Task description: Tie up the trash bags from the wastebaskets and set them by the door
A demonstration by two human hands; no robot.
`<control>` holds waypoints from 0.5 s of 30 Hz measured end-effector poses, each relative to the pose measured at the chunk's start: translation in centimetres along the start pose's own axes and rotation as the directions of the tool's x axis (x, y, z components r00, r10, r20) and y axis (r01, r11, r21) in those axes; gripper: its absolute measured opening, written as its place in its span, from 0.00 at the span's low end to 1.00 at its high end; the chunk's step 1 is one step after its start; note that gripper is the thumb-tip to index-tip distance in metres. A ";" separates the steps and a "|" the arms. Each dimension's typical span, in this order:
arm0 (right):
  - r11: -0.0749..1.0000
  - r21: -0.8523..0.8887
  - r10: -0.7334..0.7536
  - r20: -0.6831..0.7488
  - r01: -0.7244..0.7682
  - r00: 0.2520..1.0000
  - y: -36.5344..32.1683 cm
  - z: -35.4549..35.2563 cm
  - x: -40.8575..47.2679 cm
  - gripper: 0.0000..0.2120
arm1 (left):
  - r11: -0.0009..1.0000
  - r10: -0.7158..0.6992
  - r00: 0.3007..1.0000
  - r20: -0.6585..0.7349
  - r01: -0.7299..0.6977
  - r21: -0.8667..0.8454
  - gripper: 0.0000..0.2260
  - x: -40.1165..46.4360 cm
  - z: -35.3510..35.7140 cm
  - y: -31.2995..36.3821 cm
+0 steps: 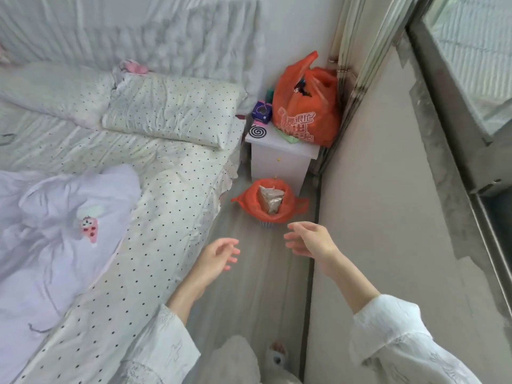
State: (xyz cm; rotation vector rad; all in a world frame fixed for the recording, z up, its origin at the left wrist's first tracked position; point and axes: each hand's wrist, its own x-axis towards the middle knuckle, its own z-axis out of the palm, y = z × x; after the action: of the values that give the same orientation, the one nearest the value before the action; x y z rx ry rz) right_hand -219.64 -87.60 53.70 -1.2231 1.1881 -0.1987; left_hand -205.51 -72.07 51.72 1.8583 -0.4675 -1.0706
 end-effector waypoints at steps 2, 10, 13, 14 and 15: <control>1.000 -0.014 -0.008 0.007 0.008 1.000 -2.0 -0.6 3.7 0.10 | 1.000 -0.015 1.000 -0.022 0.014 -0.016 0.10 3.7 0.2 1.0; 0.996 0.003 0.088 -0.072 -0.088 0.993 -5.4 -2.4 19.4 0.07 | 0.989 -0.139 0.990 0.019 0.138 0.058 0.09 21.6 0.9 2.3; 0.985 0.034 0.172 -0.110 -0.169 0.979 -5.4 -2.8 25.6 0.06 | 0.970 -0.206 0.977 0.053 0.196 0.146 0.11 29.2 0.7 1.7; 0.981 0.041 0.195 -0.117 -0.192 0.974 -5.5 -3.0 27.5 0.05 | 0.962 -0.220 0.974 0.058 0.207 0.178 0.12 31.6 0.5 1.4; 0.976 0.045 0.216 -0.125 -0.211 0.968 -5.4 -3.2 29.5 0.05 | 0.952 -0.240 0.969 0.059 0.222 0.212 0.12 33.9 0.4 1.1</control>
State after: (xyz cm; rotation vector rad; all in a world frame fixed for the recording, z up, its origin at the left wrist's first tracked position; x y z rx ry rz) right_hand -206.86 -111.81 41.04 -1.0583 1.4153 -0.1366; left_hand -187.02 -95.90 36.29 2.0937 -0.4285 -1.3025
